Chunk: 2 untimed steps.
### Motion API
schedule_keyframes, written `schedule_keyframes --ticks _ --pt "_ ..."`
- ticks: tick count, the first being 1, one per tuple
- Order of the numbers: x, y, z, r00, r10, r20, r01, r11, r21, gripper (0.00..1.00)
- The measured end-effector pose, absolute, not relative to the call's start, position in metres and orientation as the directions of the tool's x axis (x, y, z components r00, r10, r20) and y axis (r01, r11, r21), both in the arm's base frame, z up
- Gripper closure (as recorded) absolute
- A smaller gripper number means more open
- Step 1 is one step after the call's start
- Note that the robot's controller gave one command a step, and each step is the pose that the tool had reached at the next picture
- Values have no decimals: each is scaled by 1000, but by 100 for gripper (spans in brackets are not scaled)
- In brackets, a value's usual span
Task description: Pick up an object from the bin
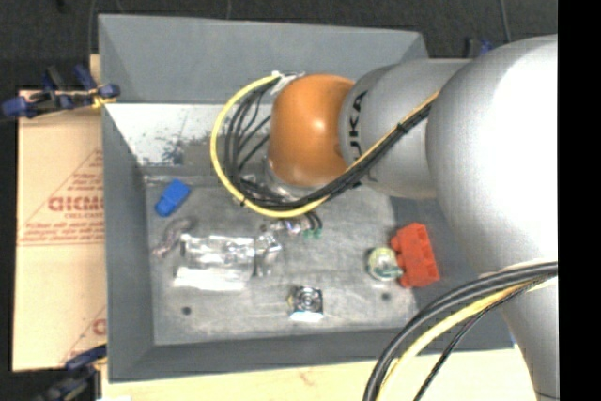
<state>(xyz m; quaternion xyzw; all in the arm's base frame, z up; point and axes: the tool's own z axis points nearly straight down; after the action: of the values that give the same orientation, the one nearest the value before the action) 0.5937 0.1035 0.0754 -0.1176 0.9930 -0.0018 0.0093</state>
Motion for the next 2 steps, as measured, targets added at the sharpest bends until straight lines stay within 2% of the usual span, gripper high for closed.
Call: schedule_keyframes --ticks 1,2 --pt "594 105 77 -972 -233 -19 -233 973 -4 100" --pt "607 99 228 -970 -245 -12 -245 970 -4 100"
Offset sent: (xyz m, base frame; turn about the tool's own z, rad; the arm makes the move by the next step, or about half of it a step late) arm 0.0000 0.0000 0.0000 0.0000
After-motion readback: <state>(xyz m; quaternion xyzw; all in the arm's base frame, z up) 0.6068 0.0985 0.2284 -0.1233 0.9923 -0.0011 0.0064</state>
